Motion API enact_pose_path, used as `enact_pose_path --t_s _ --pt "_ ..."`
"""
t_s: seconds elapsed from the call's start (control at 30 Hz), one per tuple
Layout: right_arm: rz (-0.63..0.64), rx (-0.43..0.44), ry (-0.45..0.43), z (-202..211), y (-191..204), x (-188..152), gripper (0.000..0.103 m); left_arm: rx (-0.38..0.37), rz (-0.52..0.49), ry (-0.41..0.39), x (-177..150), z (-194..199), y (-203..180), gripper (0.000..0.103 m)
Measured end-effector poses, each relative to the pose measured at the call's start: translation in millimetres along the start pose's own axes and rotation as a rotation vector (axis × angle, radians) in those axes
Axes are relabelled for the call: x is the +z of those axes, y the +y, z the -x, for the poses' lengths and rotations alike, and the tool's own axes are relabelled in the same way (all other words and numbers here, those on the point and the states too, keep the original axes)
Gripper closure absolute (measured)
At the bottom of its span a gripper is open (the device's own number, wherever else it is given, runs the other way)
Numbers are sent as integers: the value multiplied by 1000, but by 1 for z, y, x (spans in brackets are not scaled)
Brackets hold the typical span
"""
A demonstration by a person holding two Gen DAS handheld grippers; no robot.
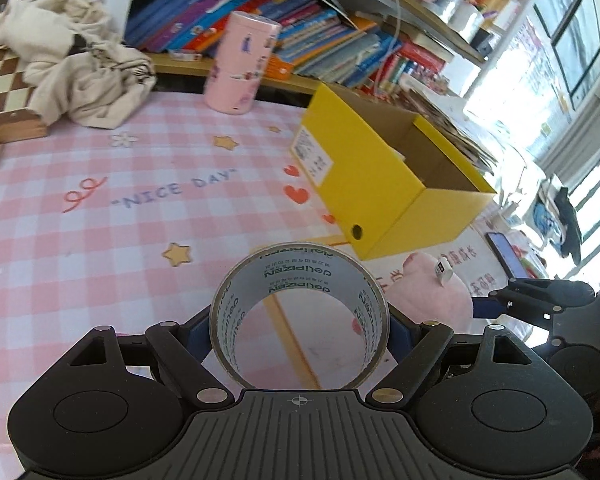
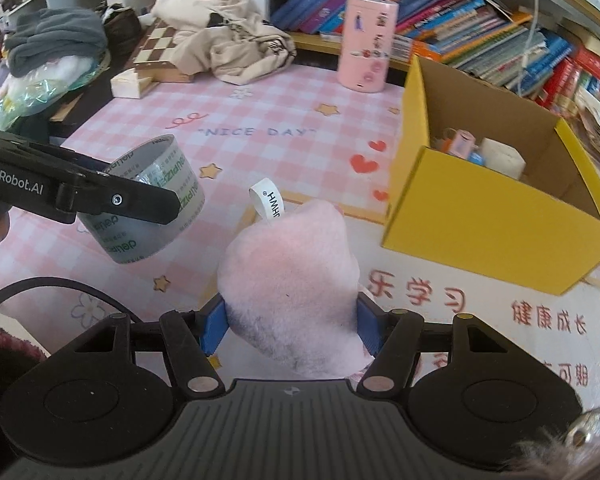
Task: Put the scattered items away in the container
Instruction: 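Lift and carry the tape roll and pink plush with both tools toward the yellow box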
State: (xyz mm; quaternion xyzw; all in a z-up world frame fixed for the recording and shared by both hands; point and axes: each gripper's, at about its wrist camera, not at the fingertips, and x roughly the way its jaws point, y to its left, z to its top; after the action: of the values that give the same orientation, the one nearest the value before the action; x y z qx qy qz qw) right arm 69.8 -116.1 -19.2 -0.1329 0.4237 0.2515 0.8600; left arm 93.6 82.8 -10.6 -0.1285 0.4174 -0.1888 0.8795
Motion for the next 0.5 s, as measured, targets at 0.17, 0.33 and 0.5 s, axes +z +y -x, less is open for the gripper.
enact_pose_path --t_s 0.17,0.33,0.5 --pt "-23 -6 4 6 -18 -11 41 -12 -24 19 2 -12 -19 19" --pt "-50 -7 0 14 -39 -19 41 -13 -47 36 3 -23 -41 19" --pt "-54 2 4 20 -62 -25 41 -8 -54 40 5 -34 -64 19"
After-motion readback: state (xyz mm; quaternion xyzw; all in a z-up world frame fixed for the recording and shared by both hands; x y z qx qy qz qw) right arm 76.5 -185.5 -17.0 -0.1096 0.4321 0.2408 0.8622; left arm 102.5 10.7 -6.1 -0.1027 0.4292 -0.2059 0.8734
